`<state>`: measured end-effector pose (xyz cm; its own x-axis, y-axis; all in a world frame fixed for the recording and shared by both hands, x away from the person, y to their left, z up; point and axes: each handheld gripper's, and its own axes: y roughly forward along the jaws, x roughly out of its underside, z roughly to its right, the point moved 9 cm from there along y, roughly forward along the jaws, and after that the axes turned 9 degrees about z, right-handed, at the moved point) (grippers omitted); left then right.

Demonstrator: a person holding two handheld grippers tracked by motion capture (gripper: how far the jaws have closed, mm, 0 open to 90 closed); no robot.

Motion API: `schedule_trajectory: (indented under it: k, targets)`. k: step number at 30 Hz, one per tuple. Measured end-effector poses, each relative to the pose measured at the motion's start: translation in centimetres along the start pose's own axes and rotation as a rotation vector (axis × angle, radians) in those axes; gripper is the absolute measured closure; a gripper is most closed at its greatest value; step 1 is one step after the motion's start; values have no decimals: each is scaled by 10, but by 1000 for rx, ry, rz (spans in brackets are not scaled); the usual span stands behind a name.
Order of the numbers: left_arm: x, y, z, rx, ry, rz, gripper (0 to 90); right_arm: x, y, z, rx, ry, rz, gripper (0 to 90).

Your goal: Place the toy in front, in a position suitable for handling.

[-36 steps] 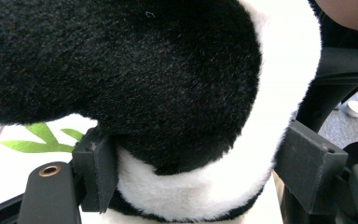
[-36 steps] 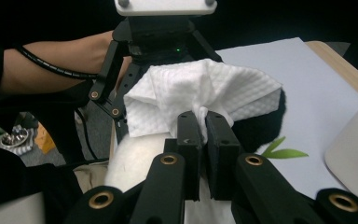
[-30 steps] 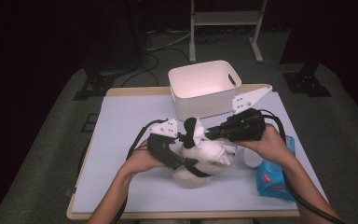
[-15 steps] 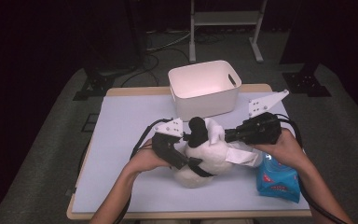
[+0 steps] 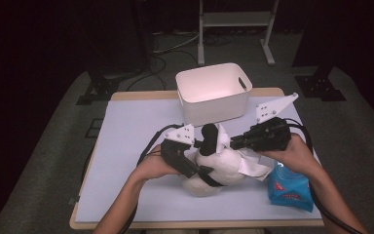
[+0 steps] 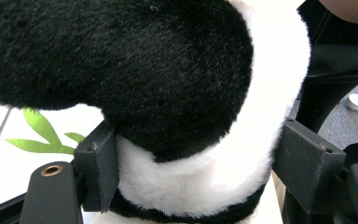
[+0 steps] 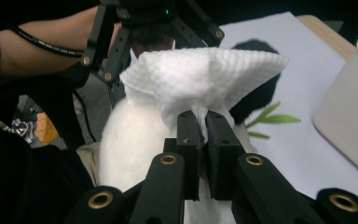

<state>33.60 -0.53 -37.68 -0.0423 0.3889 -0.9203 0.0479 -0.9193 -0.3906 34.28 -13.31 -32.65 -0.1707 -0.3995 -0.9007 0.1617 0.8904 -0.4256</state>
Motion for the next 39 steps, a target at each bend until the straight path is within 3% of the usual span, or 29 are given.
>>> schedule_trajectory:
  k: [3, 11, 14, 24, 27, 33, 39]
  targets:
    - [0, 0, 0, -1, 0, -2, 235, 9, -5, 3, 22, 13, -29, 840]
    - [-6, -3, -2, -15, 5, -1, 242, 9, -4, 5, 6, 44, 35, 840]
    - [-8, -10, -4, -27, 23, -23, 242, 2, 1, 4, -8, 43, 60, 841]
    - [-15, -30, -3, -48, 34, 1, 248, -20, 7, -1, -23, 19, 110, 841]
    - [-13, -31, -4, -43, 27, 3, 248, -19, 9, -1, -24, 16, 102, 841]
    - [-5, -17, -4, -40, 19, -27, 247, -19, 19, -6, -31, -5, 67, 840]
    - [2, -2, -5, -29, -5, -66, 222, -4, 18, -1, 8, -9, -2, 840]
